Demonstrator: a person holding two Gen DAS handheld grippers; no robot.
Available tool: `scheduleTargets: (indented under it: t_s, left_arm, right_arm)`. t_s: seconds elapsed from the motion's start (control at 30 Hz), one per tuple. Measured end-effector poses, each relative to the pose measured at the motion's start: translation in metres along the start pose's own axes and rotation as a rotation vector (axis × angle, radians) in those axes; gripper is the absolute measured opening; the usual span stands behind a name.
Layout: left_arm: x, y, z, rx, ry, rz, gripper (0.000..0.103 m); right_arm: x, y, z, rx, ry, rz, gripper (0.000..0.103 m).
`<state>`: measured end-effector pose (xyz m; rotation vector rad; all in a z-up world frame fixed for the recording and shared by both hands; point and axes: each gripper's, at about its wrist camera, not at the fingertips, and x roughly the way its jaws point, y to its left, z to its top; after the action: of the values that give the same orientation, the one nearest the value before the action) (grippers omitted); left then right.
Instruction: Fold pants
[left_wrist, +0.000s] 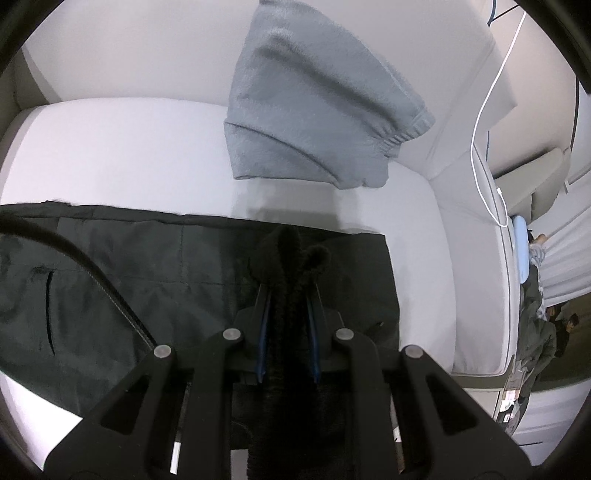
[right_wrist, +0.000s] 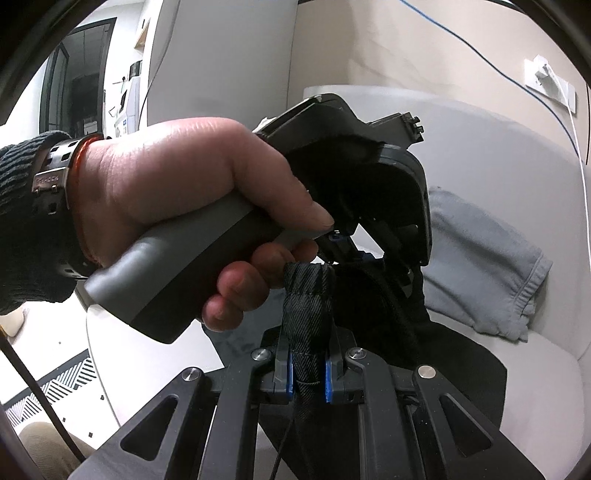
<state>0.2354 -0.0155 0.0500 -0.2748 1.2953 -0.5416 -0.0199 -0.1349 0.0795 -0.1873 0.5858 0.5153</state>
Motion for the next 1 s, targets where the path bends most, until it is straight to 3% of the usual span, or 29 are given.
scheduleTargets:
  t_s: [0.4,1.0]
  left_arm:
    - [0.027,-0.001,0.001,0.113,-0.014,0.005,0.014]
    - [0.066,0.010,-0.004,0.186,-0.015,0.119,0.014]
  right_arm:
    - [0.033,0.009,-0.014,-0.049,0.057,-0.057,0.010]
    - [0.070,0.025,-0.046,-0.081,0.124,-0.117,0.011]
